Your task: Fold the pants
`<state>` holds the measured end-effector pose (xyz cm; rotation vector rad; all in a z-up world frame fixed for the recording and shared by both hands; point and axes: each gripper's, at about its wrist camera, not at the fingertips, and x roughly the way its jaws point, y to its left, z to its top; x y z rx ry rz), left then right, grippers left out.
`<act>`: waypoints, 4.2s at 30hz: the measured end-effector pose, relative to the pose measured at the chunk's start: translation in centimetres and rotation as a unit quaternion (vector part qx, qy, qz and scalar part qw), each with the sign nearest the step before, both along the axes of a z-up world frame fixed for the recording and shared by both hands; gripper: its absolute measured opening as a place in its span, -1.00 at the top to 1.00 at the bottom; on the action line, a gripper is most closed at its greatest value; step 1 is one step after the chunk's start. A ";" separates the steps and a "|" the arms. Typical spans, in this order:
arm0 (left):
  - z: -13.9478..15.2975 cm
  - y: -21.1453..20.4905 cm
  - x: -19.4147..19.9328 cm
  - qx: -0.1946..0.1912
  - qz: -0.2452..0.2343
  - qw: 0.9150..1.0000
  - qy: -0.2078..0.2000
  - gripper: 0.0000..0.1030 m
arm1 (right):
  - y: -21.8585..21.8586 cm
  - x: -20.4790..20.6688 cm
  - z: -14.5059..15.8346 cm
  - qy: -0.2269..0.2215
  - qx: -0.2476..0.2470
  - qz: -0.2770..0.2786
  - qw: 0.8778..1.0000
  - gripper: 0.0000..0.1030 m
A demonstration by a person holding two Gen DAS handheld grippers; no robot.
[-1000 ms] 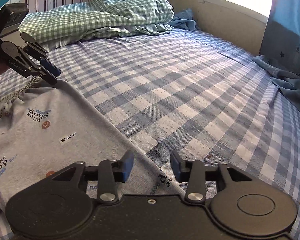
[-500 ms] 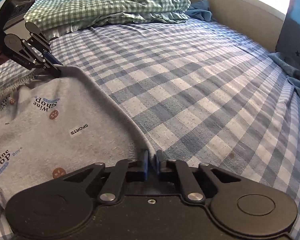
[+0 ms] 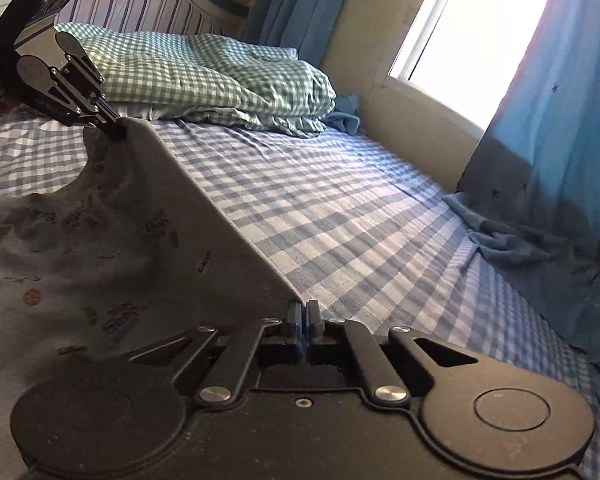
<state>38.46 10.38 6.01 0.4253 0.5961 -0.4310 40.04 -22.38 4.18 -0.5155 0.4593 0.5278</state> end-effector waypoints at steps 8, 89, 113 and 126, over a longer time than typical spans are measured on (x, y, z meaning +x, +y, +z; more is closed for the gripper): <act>-0.3 -1.5 -10.7 0.037 -0.050 0.996 -0.070 0.90 | -0.2 -13.5 0.7 -0.044 -0.004 -0.003 0.999 1.00; -7.3 -3.2 -25.6 -0.006 0.047 0.999 -0.019 -0.98 | -0.7 -29.0 -9.1 -0.068 -0.056 -0.061 0.994 -0.73; -9.0 -29.5 -8.9 -0.268 -0.097 0.935 0.211 -0.21 | -27.0 -2.8 -4.2 0.159 0.190 -0.319 0.915 -0.85; -10.5 -30.9 -6.4 -0.262 -0.062 0.921 0.283 0.59 | -25.0 7.3 -9.5 0.208 0.067 -0.435 0.873 -0.31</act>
